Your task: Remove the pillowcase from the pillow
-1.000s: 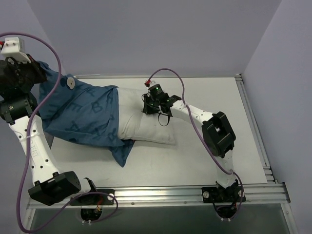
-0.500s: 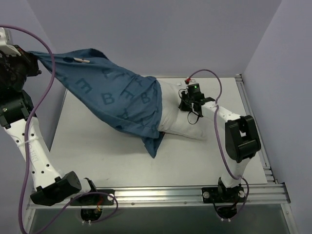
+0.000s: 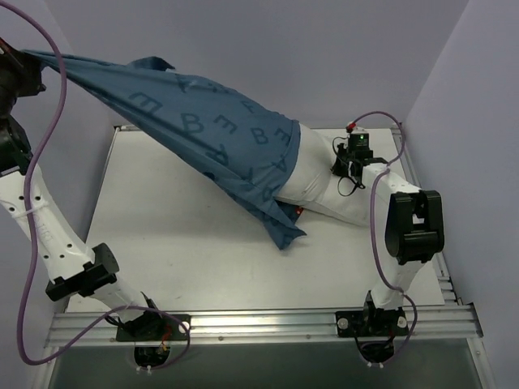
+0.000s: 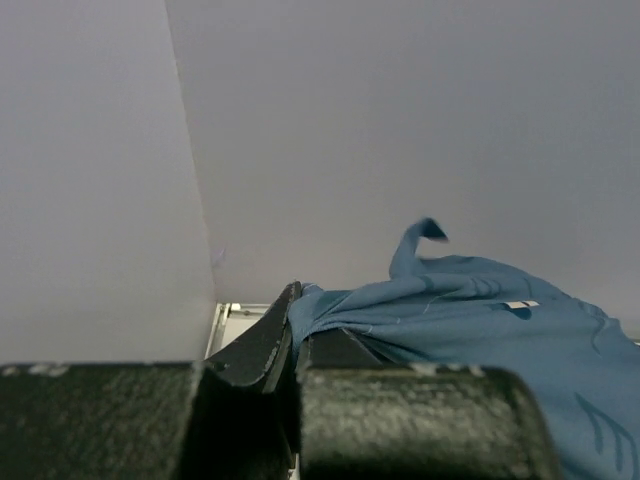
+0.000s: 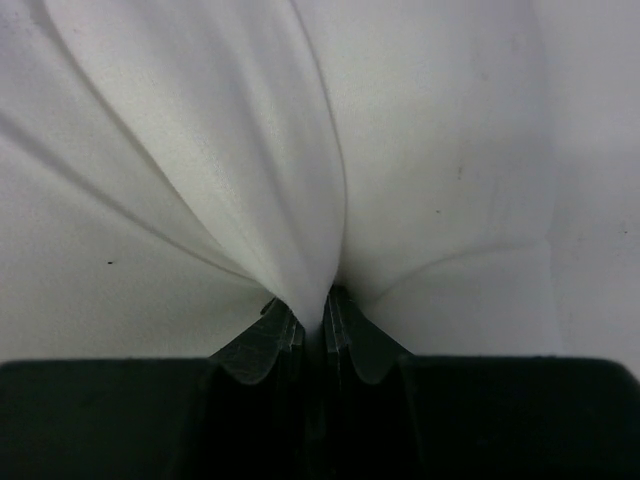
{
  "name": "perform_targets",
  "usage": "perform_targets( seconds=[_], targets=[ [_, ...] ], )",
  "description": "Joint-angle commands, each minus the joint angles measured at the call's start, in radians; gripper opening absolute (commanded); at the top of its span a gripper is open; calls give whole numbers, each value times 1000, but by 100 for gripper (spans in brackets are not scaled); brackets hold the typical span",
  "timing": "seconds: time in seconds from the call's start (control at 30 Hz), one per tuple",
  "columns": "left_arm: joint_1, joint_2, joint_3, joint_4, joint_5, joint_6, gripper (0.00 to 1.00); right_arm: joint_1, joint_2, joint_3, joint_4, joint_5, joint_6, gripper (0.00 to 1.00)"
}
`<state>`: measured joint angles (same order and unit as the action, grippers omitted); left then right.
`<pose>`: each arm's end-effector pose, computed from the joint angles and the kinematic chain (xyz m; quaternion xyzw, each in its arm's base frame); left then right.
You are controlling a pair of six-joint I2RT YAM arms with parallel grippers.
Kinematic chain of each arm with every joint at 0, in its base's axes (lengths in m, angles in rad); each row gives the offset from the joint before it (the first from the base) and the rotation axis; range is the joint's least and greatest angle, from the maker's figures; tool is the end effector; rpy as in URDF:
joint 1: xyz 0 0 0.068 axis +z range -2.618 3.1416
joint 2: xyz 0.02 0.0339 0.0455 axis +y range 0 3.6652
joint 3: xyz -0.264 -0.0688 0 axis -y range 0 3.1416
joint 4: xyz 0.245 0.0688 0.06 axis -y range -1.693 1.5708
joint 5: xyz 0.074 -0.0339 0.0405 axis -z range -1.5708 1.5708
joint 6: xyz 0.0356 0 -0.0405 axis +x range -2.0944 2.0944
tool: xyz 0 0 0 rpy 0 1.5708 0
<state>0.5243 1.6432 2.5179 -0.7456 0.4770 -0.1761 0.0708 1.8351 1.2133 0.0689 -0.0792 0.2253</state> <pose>0.2288 0.1135 0.6169 -0.0533 0.6633 -0.0271 0.7460 0.4150 0.0323 0.2169 0.0481 0.8715 0.1060 0.4764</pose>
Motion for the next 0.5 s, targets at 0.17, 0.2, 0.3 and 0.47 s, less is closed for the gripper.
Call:
perform_targets(
  seconds=[0.17, 0.2, 0.3, 0.47],
  targets=[
    [128, -51, 113, 394, -371, -2, 2, -235, 131, -69, -333, 430, -127, 0],
    [129, -68, 78, 417, -395, 9, 2, -249, 130, -67, -333, 433, -127, 0],
    [179, -45, 103, 440, -517, -11, 2, -334, 138, -63, -319, 372, -115, 0],
    [355, -22, 147, 413, -305, -135, 2, -344, 136, -55, -316, 340, -113, 0]
  ],
)
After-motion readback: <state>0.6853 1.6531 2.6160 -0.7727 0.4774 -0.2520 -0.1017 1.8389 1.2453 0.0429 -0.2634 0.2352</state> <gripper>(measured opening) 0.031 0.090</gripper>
